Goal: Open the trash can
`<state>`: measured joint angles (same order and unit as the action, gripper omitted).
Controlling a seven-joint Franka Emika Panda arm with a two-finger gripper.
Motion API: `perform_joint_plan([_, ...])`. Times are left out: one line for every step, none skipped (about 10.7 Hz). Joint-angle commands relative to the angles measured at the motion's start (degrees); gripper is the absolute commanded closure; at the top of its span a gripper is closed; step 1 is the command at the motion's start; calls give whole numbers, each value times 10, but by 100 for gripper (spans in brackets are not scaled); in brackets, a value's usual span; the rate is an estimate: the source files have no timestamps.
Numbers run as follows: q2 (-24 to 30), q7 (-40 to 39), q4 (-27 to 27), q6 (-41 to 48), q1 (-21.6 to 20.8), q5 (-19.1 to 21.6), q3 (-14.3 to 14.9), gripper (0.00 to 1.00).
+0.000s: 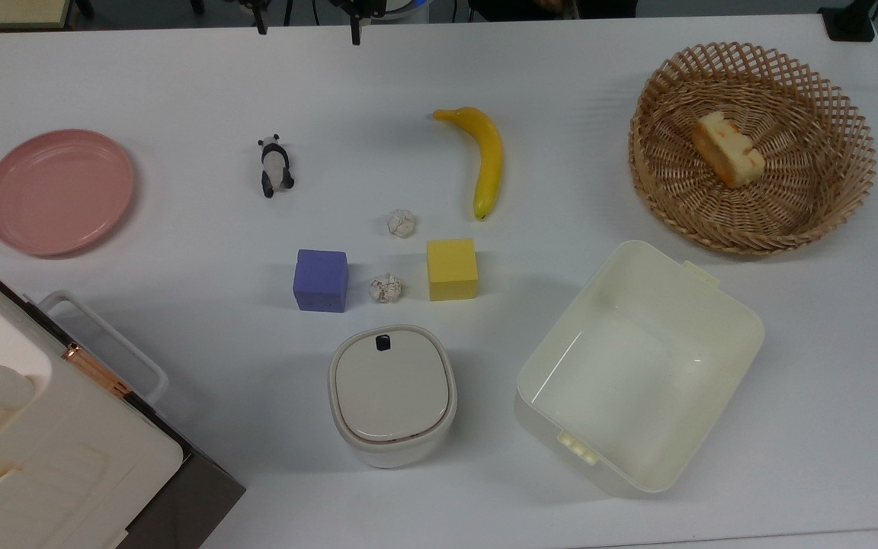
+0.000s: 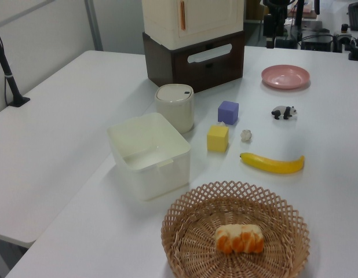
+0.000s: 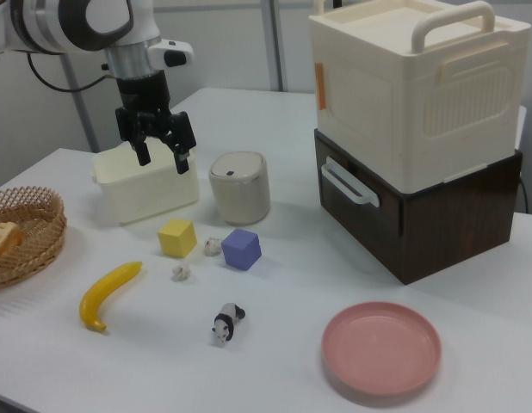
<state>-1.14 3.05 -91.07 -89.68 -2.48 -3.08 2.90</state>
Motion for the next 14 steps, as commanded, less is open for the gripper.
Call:
perform_joint_plan([12, -4, -17, -2, 1, 4, -2, 0])
perform_joint_plan([11, -24, -17, -2, 1, 6, -2, 0])
perform_joint_plan([11, -57, -17, -1, 1, 9, -3, 0])
perform_joint_plan([11, -66, -17, -1, 0, 13, -3, 0])
perform_joint_plan([8, -67, -18, -2, -2, 13, -3, 0])
perform_joint_plan([4, -69, -18, -2, -2, 13, -3, 0])
perform_joint_plan([1, -69, -17, -4, -2, 13, -4, 0])
perform_joint_plan([0, -69, -17, -5, -2, 13, -4, 0])
perform_joint_plan([-3, -69, -17, -5, -2, 14, -5, 0])
perform_joint_plan([-3, -70, -17, -5, -4, 14, -7, 0])
perform_joint_plan([-3, -72, -17, -5, -6, 14, -7, 0])
perform_joint_plan([-3, -74, -18, -5, -6, 14, -7, 0])
perform_joint_plan([-2, -74, -18, -7, -6, 14, -8, 0])
perform_joint_plan([-2, -74, -17, -7, -4, 14, -8, 0])
